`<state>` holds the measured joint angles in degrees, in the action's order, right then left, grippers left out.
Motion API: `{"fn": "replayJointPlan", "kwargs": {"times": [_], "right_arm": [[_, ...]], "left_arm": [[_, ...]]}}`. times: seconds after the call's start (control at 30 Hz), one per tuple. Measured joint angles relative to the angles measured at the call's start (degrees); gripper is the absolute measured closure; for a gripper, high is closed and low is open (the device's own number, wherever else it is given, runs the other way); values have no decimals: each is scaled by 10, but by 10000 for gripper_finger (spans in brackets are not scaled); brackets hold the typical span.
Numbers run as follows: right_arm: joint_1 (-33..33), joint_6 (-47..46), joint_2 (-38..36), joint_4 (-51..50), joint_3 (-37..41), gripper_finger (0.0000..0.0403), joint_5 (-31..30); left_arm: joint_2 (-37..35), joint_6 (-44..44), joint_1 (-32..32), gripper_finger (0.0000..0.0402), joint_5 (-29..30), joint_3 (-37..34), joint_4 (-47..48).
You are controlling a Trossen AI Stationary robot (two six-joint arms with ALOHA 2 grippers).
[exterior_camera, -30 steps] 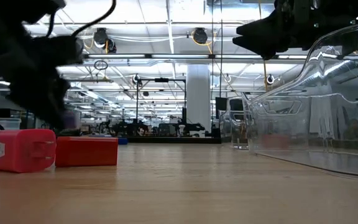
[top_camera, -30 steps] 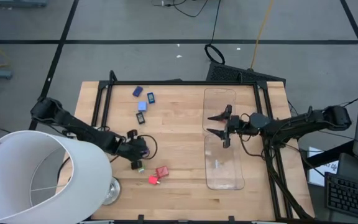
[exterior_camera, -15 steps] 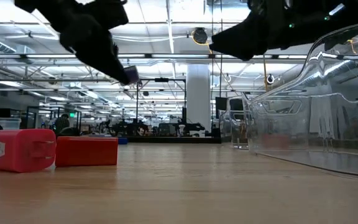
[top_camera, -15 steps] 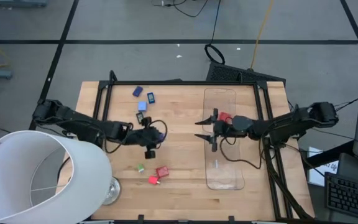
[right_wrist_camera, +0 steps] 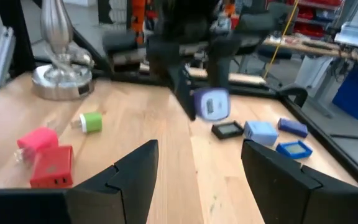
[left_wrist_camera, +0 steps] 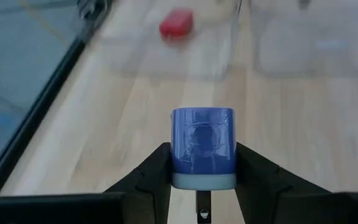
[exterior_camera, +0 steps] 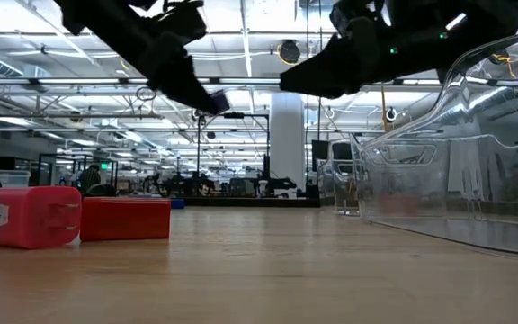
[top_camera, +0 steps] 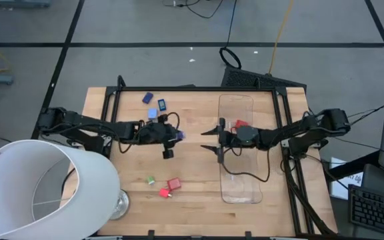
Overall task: Pick & Place Office items
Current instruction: Put the dark blue charger adapter into the top transparent bin
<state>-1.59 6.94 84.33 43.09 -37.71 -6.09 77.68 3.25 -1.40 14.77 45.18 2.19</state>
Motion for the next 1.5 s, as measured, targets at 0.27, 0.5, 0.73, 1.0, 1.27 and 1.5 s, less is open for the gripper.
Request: {"fn": "replayJointPlan", "kwargs": {"times": [0.27,0.5,0.73,1.0,1.27,1.5], "right_arm": [[9,2,37,7,-42,181,1],[7,-23,37,-3,-41,181,2],[-2,-30,37,-10,-41,141,31],[-4,-20,37,-10,-41,119,24],[-4,-17,37,0,-41,156,19],[-5,-17,37,0,-41,185,21]], "left_arm": [[57,53,2,260,-89,0,-135],[75,57,1,265,-89,-1,-162],[75,50,0,257,-90,-1,-176],[75,37,-2,262,-142,-1,-214],[75,37,-2,259,-142,-1,-215],[75,37,-2,264,-141,-1,-219]]}}
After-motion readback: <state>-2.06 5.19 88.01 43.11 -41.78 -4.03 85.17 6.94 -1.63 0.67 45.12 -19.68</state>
